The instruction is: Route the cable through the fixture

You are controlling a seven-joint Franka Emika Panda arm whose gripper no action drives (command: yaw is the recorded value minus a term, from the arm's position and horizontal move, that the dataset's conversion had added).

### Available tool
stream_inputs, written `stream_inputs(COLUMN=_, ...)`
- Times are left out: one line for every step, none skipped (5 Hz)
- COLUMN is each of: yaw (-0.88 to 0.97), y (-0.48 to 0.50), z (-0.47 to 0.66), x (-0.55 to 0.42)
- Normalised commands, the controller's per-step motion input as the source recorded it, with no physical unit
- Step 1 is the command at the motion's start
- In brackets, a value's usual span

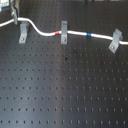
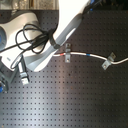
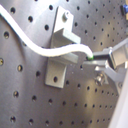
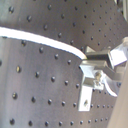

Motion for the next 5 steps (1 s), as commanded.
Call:
stream_inputs(yaw=0.99, y=0.006, z=0.31, x=0.008)
stream_inputs(yaw=1.00, y=-0.002, z=0.32, x=0.004)
stream_inputs(yaw=0.95, y=-0.001, z=0.20, x=0.002)
stream_inputs(yaw=0.88, y=-0.055, z=0.09, x=-0.068)
stream_inputs(yaw=0.11, y=0.000, z=0.00, x=0.000)
